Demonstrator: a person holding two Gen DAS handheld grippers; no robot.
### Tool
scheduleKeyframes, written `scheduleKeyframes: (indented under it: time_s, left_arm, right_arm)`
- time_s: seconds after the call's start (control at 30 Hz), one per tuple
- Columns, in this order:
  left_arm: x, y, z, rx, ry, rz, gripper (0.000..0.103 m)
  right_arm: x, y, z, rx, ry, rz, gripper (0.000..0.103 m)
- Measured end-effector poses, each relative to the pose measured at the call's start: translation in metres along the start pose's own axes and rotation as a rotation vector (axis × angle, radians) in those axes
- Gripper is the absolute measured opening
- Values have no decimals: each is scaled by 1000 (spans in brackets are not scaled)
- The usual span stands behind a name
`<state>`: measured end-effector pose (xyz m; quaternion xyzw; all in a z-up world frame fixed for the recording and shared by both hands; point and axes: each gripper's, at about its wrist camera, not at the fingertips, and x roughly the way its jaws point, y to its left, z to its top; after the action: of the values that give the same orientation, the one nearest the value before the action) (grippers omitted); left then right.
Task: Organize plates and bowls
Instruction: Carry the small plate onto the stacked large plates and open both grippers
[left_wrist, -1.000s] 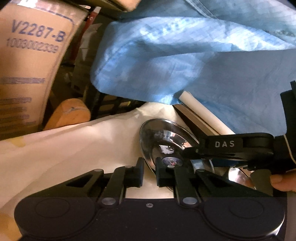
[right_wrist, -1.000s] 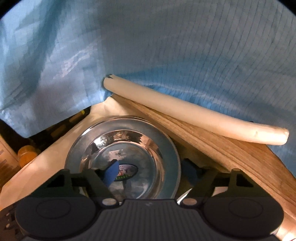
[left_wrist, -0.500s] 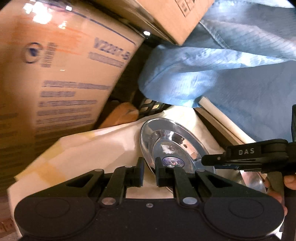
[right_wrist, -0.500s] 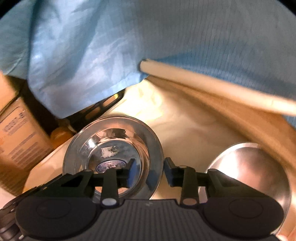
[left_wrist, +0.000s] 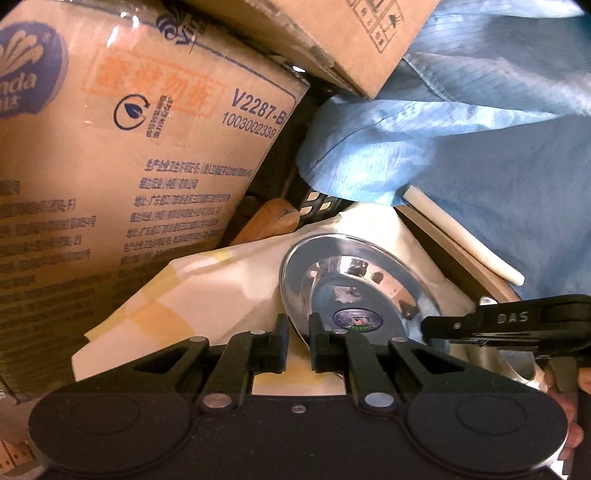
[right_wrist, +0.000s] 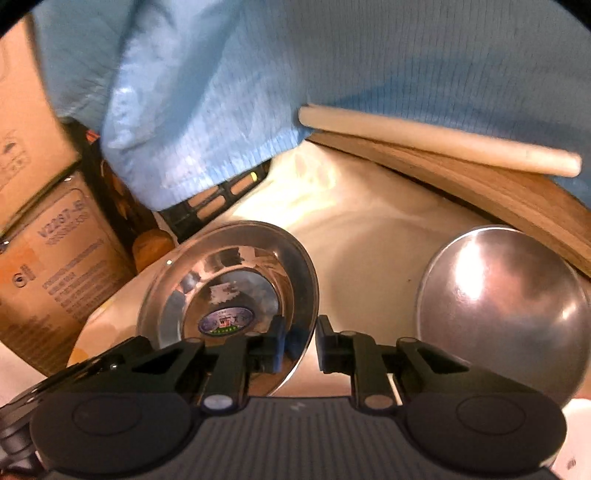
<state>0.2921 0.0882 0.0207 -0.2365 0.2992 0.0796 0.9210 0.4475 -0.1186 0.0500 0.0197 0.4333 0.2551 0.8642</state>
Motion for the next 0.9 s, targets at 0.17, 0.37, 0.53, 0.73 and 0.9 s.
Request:
scheduleKeyframes:
  time_s: [0.17, 0.37, 0.53, 0.73, 0.9]
  left_arm:
    - [-8, -7, -2, 16, -12, -4, 12]
    - [-26, -25, -10, 62, -30, -50, 11]
    - [-41, -49, -23, 123, -40, -107, 11]
    - [-51, -70, -37, 177, -24, -190, 1]
    - [-63, -92, -51, 273, -38, -243, 1]
  right_arm:
    - [-27, 5, -11, -37, -54, -23, 19]
    - [-66, -2, -30, -16, -129, -37, 19]
    - [-104, -16, -56, 13, -211, -73, 19]
    - [-139, -34, -87, 67, -276, -90, 16]
    - [-145, -31, -113, 74, -280, -73, 15]
